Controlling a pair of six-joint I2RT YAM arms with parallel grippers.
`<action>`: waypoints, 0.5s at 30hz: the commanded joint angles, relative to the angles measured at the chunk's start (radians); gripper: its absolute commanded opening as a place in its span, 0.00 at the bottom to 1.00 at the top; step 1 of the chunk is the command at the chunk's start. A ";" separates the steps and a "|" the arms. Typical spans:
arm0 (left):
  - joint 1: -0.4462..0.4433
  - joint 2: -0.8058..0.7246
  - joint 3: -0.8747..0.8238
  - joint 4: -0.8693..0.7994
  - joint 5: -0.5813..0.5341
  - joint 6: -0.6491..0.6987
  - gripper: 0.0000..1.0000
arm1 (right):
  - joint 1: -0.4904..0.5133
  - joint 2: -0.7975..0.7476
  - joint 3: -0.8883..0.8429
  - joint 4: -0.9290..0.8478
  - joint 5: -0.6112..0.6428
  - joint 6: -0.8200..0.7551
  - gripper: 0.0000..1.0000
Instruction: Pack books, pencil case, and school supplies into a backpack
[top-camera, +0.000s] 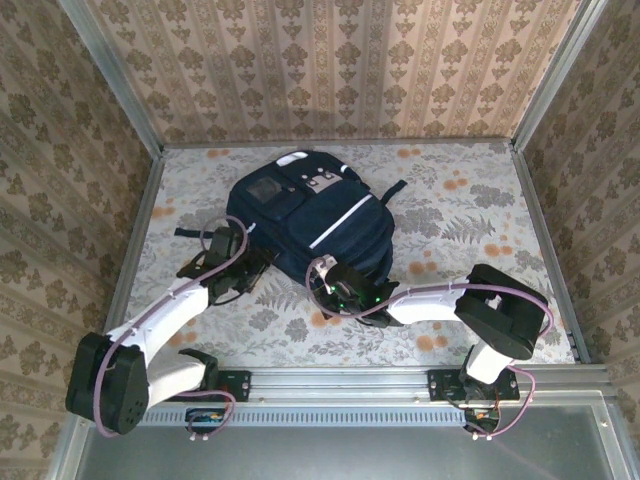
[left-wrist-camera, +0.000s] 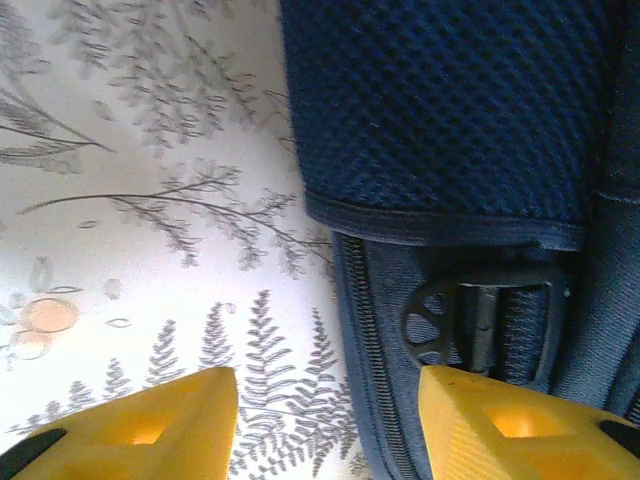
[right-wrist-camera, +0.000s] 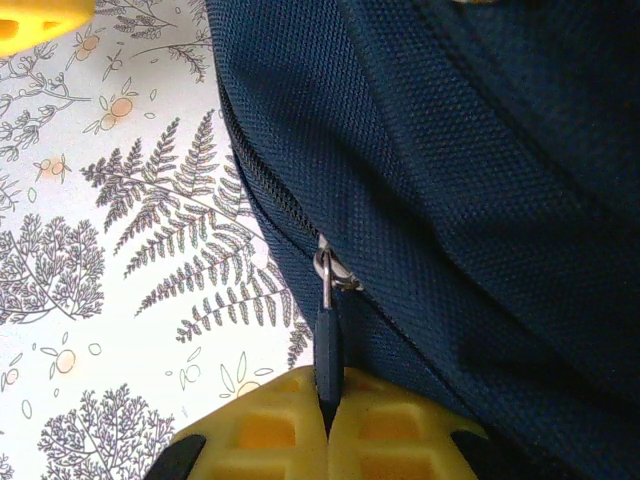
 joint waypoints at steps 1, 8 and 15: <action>-0.059 0.009 -0.016 0.145 -0.013 -0.040 0.50 | 0.006 0.001 0.019 0.047 0.002 0.010 0.00; -0.136 0.026 -0.060 0.246 -0.040 -0.059 0.43 | 0.004 0.001 0.015 0.057 -0.002 0.013 0.00; -0.155 0.074 -0.058 0.264 -0.067 -0.048 0.42 | 0.002 -0.001 0.012 0.079 -0.004 0.016 0.00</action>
